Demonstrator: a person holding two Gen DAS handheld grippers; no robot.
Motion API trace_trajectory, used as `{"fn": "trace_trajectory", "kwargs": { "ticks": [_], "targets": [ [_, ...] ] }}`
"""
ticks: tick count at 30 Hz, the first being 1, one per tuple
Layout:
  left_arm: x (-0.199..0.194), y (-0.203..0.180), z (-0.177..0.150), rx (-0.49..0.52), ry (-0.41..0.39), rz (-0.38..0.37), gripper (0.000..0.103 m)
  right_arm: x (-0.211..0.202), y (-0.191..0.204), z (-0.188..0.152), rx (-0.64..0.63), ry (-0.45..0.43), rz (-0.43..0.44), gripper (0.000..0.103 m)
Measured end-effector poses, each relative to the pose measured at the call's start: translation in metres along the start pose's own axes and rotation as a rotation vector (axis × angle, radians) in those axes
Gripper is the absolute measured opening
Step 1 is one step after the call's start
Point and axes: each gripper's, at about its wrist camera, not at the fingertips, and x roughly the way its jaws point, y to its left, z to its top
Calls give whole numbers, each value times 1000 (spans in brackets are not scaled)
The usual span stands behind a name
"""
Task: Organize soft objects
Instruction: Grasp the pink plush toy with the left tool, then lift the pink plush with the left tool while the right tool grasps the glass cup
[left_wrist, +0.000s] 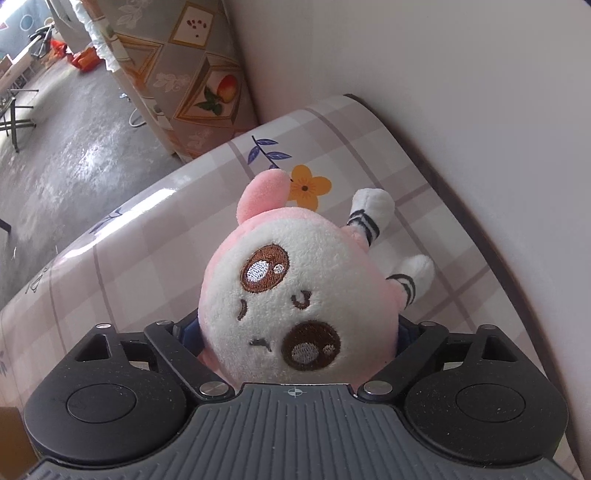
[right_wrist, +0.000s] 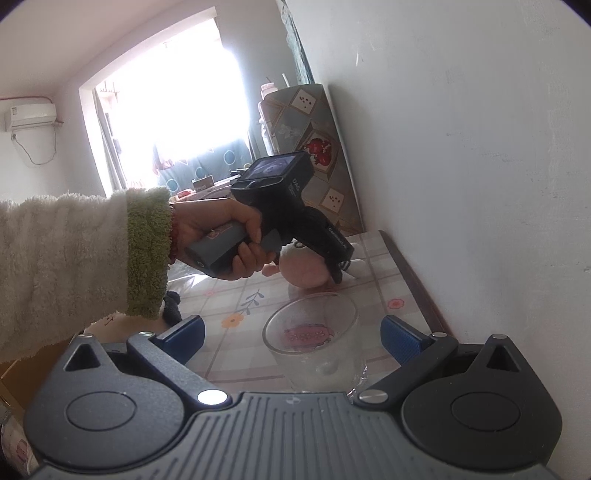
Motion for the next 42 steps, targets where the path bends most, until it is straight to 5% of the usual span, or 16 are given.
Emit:
{"fn": "trace_trajectory", "kwargs": {
  "ticks": [12, 26, 37, 42],
  "targets": [
    [-88, 26, -37, -131, -148, -65, 89, -37, 20, 11, -30, -33, -11, 103],
    [-270, 68, -187, -232, -508, -207, 90, -95, 73, 27, -131, -110, 6, 103],
    [-285, 120, -277, -350, -640, -252, 89, -97, 118, 42, -217, -61, 19, 103],
    [-280, 144, -292, -382, -638, -243, 89, -83, 125, 65, -176, -1, 110, 103]
  ]
}}
